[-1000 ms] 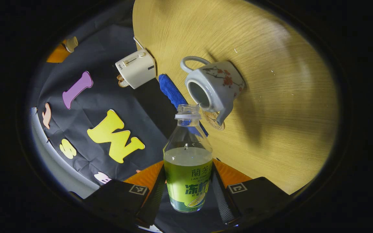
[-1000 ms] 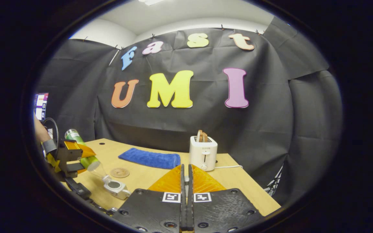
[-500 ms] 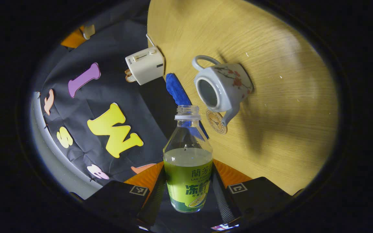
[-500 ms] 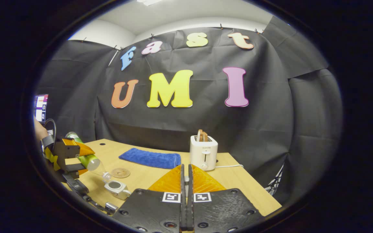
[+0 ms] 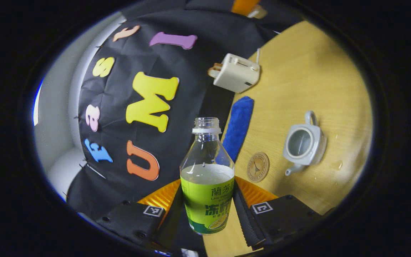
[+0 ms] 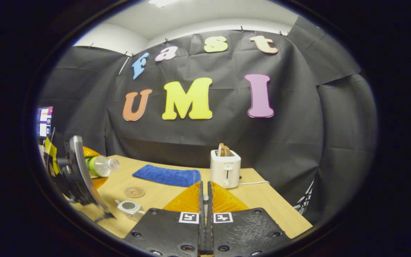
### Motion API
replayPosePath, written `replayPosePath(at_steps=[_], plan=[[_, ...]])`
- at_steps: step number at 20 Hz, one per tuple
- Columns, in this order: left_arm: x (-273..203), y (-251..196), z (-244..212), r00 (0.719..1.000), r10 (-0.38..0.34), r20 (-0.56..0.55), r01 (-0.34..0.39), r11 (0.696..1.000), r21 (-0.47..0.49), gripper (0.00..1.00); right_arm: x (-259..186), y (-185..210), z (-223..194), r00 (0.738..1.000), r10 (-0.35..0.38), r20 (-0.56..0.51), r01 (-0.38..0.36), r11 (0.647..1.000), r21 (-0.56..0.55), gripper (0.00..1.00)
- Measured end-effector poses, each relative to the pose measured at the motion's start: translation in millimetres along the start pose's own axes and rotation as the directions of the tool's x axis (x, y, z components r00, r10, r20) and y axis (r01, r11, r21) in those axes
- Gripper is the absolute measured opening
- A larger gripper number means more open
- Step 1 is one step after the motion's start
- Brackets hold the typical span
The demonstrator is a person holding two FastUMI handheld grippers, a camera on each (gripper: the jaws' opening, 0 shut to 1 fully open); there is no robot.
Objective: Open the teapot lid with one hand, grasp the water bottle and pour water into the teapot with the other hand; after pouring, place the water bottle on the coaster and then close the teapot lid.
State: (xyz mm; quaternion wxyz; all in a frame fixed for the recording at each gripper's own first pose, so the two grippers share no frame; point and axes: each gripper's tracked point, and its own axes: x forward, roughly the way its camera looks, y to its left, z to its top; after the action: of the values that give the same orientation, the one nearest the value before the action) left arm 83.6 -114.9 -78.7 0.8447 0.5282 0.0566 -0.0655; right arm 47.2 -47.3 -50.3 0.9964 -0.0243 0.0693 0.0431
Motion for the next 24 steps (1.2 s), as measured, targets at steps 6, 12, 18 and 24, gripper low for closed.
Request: replayPosePath(at_steps=[6,12,18,24], plan=[[30,22,8,0.996,0.005,0.092,0.048,0.823,-0.567,0.75,1,5,-1,1.0,0.008,-0.003,-0.008,1.0,-0.006,0.0],[76,34,-1,0.987,0.096,0.132,0.083,0.397,-0.914,0.76,1,4,8,0.999,0.006,0.042,-0.008,0.999,0.048,0.0],[101,10,-20,0.993,0.066,0.102,0.078,0.297,-0.952,0.77,11,-6,-3,1.0,-0.008,0.014,0.007,0.997,0.078,0.0],[104,-7,-4,0.985,0.064,0.158,0.124,0.368,-0.922,0.77,19,-1,-17,1.0,-0.002,-0.021,0.004,0.998,0.058,0.0]])
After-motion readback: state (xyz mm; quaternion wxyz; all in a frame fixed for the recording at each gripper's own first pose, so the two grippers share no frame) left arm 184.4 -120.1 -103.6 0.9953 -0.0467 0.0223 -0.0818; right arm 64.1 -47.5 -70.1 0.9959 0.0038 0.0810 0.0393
